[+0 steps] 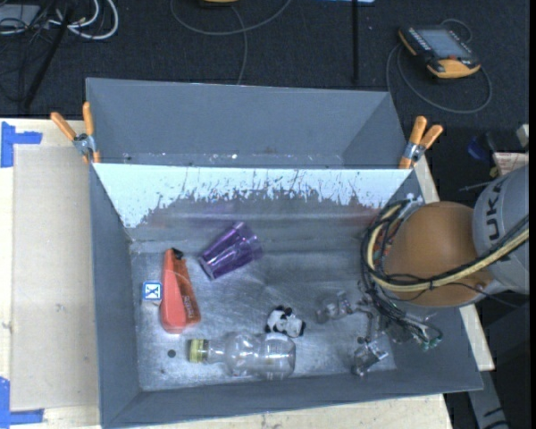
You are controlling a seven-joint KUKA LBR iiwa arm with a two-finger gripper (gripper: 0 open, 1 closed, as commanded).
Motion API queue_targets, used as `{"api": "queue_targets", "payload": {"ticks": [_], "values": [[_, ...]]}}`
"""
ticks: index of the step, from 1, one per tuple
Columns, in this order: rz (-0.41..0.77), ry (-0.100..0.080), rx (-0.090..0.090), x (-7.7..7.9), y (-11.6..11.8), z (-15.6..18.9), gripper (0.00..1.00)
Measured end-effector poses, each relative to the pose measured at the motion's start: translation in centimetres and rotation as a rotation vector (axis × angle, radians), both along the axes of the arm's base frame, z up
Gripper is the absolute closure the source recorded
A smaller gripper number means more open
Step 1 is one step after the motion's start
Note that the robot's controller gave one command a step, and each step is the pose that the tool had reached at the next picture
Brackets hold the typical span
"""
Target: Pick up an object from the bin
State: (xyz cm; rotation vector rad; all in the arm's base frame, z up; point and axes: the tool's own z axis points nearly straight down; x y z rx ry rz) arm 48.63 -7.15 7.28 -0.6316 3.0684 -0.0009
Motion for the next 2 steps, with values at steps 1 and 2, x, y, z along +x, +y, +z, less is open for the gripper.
{"api": "queue_targets", "payload": {"ticks": [1,2], "values": [[0.003,0.008,-0.001,-0.17,0.01,-0.03,1.00],[0.003,0.008,-0.001,-0.17,0.01,-0.03,1.00]]}}
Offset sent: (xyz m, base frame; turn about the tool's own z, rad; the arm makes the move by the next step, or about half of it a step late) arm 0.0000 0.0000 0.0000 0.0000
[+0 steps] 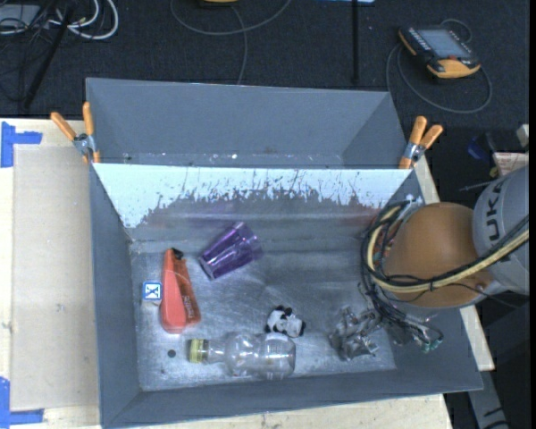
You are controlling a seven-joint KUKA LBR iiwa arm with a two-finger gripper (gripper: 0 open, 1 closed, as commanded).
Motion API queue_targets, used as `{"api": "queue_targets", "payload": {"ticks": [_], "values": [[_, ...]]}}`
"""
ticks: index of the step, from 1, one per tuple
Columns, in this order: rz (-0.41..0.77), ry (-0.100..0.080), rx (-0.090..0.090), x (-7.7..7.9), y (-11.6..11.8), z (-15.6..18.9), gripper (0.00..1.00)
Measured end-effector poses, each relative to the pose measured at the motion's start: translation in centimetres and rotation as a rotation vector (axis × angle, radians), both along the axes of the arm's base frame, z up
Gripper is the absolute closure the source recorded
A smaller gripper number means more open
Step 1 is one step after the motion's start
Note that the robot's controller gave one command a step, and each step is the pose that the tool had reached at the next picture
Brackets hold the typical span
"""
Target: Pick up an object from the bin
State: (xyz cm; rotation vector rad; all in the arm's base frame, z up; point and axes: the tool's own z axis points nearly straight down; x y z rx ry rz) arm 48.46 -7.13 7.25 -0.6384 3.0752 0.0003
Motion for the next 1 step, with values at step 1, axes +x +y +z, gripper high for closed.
{"api": "queue_targets", "payload": {"ticks": [1], "values": [[-0.086,0.002,0.000,-1.40,13.46,3.80,0.00]]}}
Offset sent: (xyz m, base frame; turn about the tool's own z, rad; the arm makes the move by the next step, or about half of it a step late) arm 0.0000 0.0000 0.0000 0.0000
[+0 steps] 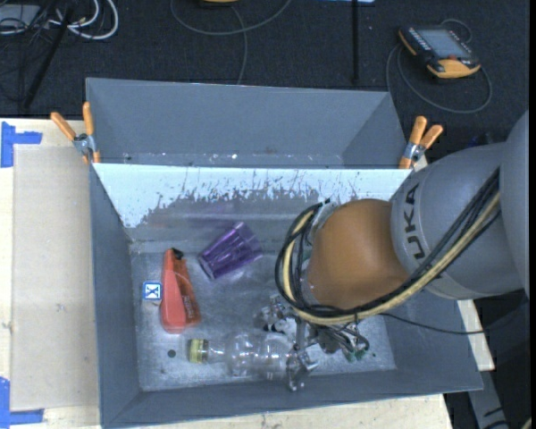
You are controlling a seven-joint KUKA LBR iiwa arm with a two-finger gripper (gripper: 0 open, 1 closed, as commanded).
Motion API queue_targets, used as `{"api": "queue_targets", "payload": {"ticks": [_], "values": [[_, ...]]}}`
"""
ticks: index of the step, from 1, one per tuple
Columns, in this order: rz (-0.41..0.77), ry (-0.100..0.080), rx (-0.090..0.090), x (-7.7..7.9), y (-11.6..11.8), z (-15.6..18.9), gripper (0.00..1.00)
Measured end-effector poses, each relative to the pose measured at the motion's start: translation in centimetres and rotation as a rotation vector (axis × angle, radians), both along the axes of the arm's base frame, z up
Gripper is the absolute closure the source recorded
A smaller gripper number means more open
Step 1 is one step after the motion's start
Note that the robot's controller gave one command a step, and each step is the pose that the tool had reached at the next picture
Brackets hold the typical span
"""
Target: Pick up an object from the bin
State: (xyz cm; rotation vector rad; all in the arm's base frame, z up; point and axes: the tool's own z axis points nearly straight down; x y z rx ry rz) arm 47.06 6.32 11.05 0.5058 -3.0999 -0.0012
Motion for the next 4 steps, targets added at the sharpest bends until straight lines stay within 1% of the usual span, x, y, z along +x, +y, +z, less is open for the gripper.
{"api": "queue_targets", "payload": {"ticks": [1,2,3,4], "values": [[0.003,0.000,0.001,-0.1,1.4,0.3,0.00],[0.059,-0.007,0.001,0.1,1.2,-1.7,0.00],[0.072,-0.013,0.002,0.3,1.1,-2.2,0.00],[-0.145,-0.017,0.006,1.1,-0.1,-3.4,1.00]]}}
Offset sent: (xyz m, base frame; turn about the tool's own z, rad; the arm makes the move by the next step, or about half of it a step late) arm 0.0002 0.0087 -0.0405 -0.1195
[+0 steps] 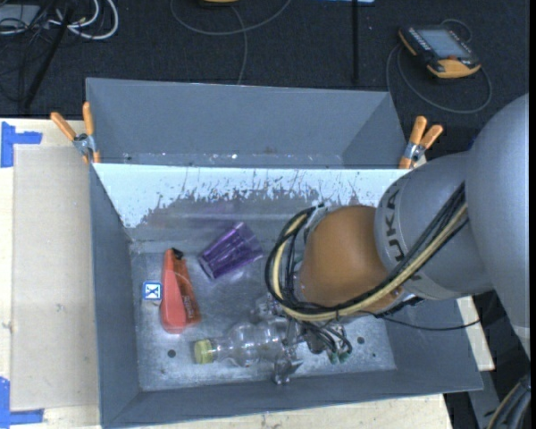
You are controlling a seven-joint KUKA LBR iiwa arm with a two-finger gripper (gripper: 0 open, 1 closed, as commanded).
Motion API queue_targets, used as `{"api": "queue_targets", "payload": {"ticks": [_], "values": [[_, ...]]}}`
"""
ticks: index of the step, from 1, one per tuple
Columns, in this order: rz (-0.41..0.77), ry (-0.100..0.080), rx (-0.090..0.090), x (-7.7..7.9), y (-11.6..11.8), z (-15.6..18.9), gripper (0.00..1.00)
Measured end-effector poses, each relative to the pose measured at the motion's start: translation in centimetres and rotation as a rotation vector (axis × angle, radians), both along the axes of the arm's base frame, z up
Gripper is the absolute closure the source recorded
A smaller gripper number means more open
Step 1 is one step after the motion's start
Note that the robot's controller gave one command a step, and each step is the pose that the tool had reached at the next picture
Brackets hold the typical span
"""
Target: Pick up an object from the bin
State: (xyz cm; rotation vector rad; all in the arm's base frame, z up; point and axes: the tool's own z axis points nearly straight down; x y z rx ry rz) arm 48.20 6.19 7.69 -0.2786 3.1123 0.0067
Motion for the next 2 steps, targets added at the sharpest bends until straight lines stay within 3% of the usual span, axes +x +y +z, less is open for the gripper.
{"api": "queue_targets", "payload": {"ticks": [2], "values": [[0.001,0.000,0.000,-0.02,0.01,0.06,1.00]]}}
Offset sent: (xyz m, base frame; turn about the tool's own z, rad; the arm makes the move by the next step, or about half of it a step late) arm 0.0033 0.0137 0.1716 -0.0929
